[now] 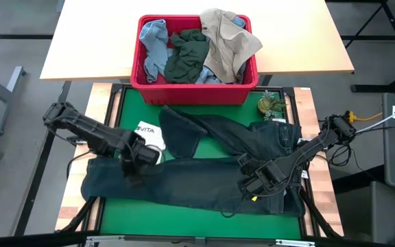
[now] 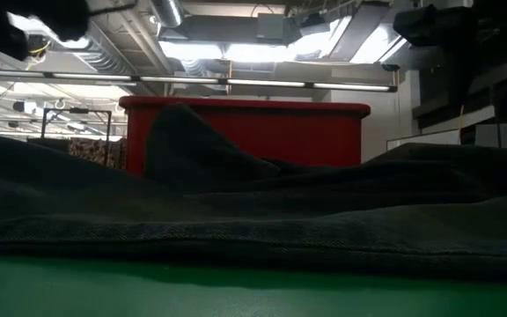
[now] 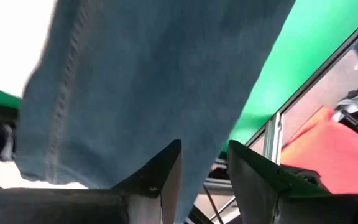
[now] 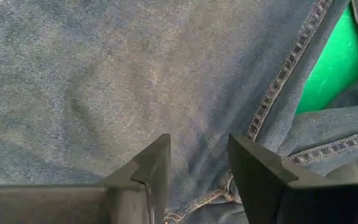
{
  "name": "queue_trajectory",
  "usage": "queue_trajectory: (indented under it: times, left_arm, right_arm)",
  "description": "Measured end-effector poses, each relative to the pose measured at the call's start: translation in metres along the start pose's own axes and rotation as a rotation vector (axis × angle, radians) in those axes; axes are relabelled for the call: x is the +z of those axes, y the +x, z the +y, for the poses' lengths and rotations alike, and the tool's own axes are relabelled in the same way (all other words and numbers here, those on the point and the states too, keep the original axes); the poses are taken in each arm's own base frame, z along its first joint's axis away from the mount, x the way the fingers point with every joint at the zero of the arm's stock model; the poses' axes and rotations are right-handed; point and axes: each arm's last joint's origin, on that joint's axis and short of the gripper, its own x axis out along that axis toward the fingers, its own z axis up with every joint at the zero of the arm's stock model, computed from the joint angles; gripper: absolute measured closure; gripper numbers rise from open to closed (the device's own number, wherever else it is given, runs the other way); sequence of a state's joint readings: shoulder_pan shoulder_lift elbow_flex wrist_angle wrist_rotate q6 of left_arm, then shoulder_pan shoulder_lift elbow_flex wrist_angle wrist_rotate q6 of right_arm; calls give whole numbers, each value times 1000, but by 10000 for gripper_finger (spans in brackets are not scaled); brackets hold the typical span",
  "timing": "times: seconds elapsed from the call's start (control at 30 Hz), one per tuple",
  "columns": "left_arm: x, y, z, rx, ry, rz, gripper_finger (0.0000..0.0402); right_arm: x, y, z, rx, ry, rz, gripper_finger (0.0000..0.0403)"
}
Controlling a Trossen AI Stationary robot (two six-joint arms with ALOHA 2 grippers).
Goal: Fold laundry
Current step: Fold the dark blue pants
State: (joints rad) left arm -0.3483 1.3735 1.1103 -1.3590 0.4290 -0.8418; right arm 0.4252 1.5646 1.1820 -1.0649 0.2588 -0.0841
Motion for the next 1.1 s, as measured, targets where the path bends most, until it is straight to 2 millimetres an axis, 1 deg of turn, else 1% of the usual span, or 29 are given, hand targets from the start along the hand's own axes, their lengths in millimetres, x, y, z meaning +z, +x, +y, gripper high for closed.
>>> queue_trajectory:
  times: [0.23, 0.33, 0.47, 0.77, 0.93, 1.1]
  left_arm:
    - [-35, 19, -22, 78, 19, 23, 277]
    - [-48, 27, -28, 134, 9, -23, 277]
    - [-63, 34, -33, 163, -26, -26, 277]
    - [-82, 42, -38, 186, -140, -5, 277]
    - [-93, 46, -39, 199, -160, 22, 269]
    - [-97, 49, -39, 222, -152, -60, 260]
  right_arm:
    - [0, 0, 0, -1, 1, -4, 243]
    - [2, 0, 0, -2, 5, -18, 243]
    - [3, 0, 0, -2, 7, -28, 243]
    - [3, 0, 0, 14, 6, -26, 243]
    - [2, 0, 0, 15, 6, -26, 243]
    - [2, 0, 0, 15, 6, -25, 243]
